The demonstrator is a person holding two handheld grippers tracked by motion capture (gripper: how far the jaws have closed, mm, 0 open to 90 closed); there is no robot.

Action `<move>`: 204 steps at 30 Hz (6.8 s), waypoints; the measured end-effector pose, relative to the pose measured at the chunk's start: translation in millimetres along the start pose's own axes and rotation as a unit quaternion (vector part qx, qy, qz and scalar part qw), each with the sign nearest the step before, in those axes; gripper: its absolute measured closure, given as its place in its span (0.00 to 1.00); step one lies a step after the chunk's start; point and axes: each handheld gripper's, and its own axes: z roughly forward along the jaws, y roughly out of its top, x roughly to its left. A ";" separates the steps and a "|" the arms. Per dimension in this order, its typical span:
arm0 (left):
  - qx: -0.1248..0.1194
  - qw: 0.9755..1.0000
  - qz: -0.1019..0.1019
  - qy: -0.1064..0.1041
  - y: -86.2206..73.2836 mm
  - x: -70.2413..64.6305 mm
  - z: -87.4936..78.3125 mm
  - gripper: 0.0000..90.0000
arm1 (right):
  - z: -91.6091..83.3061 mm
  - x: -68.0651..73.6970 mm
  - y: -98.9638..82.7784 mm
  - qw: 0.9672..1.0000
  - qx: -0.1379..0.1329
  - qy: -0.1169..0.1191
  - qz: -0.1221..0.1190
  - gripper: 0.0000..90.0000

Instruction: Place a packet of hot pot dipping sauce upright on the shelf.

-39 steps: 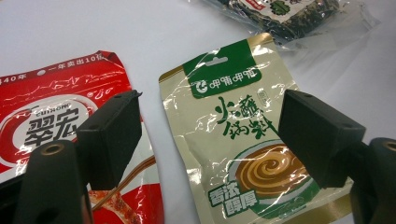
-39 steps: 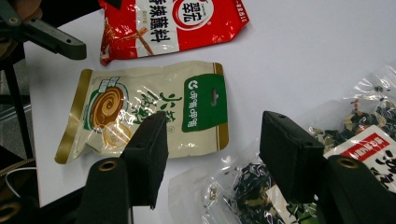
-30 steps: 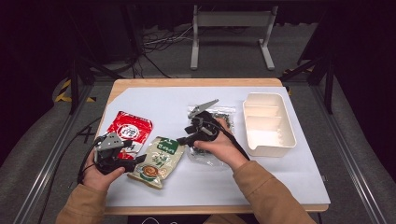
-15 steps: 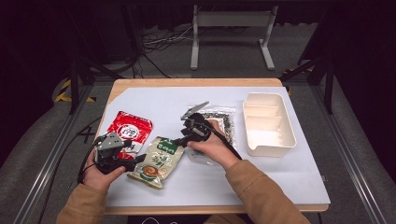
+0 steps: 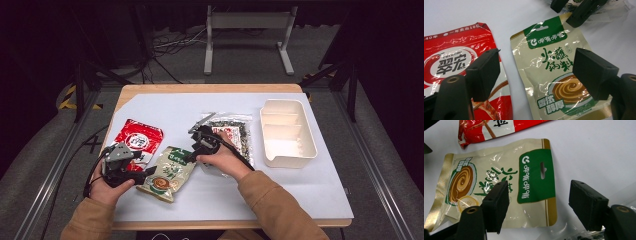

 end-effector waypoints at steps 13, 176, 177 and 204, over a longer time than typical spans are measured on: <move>0.005 1.000 0.004 -0.004 0.7 0.0 2.2 0.25 | 14.8 0.6 -1.9 0.999 0.033 0.006 0.006 0.34; -0.037 0.999 -0.015 0.007 10.8 11.5 6.4 0.25 | -226.5 22.2 -13.5 0.994 -0.047 -0.096 -0.019 0.99; -0.036 0.999 -0.016 0.007 10.6 11.4 6.1 0.25 | -228.6 20.0 -14.5 0.994 -0.047 -0.098 -0.017 0.99; -0.032 0.999 -0.024 0.015 3.1 12.1 1.3 0.25 | -278.7 -20.5 -25.7 0.988 -0.055 -0.142 -0.022 0.99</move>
